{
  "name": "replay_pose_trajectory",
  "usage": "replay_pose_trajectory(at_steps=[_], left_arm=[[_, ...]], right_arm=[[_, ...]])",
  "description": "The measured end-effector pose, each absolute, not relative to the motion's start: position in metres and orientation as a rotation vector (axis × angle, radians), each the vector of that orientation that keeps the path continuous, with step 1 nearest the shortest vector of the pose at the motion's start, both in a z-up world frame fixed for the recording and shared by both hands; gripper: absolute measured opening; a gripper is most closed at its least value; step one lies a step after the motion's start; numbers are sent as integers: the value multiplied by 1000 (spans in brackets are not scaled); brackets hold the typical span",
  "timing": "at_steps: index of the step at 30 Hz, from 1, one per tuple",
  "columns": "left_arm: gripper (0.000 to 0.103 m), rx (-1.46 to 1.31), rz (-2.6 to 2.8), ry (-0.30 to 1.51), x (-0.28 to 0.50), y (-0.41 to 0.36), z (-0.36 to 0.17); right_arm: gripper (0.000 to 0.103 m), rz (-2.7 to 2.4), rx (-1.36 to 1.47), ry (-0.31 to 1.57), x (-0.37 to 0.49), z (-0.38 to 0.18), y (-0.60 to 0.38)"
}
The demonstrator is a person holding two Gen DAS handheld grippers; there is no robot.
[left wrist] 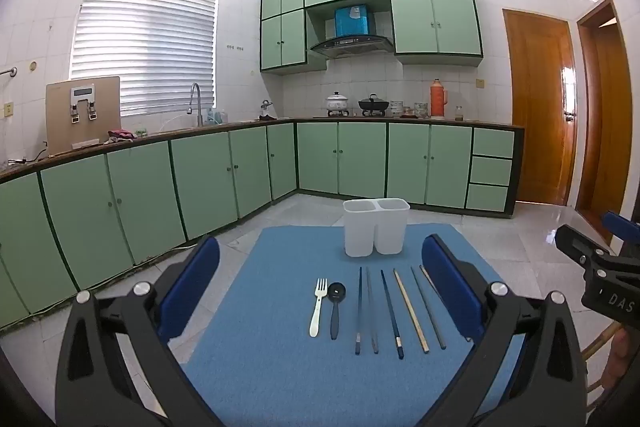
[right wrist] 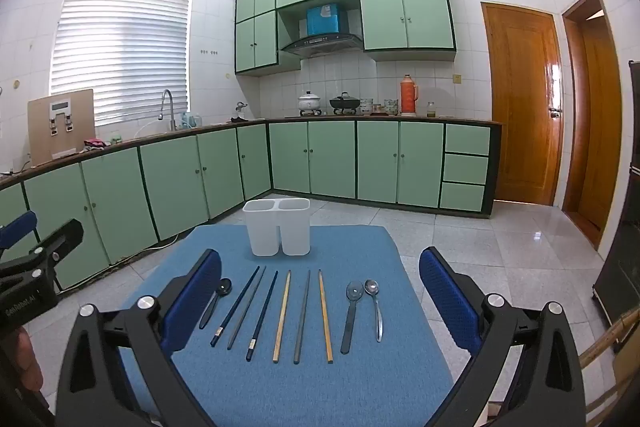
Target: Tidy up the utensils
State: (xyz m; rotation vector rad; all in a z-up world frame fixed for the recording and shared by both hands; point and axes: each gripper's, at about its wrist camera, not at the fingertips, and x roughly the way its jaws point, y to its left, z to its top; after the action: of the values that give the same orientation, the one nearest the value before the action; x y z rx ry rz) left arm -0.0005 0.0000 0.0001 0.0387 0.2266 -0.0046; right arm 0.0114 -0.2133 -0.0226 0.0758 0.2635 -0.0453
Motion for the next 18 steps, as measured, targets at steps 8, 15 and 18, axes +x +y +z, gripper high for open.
replay_pose_trajectory(at_steps=[8,15,18], left_arm=[[98,48,-4,230,-1,-2,-4],[98,46,-3,225,-2,-1,-6],[98,45,-4,224,-1,2,-8]], right_arm=[[97,-46,72,261,11,-23,-213],[97,-46,73,262,12,-23,-213],[97,-47,74,261,12,-23,-213]])
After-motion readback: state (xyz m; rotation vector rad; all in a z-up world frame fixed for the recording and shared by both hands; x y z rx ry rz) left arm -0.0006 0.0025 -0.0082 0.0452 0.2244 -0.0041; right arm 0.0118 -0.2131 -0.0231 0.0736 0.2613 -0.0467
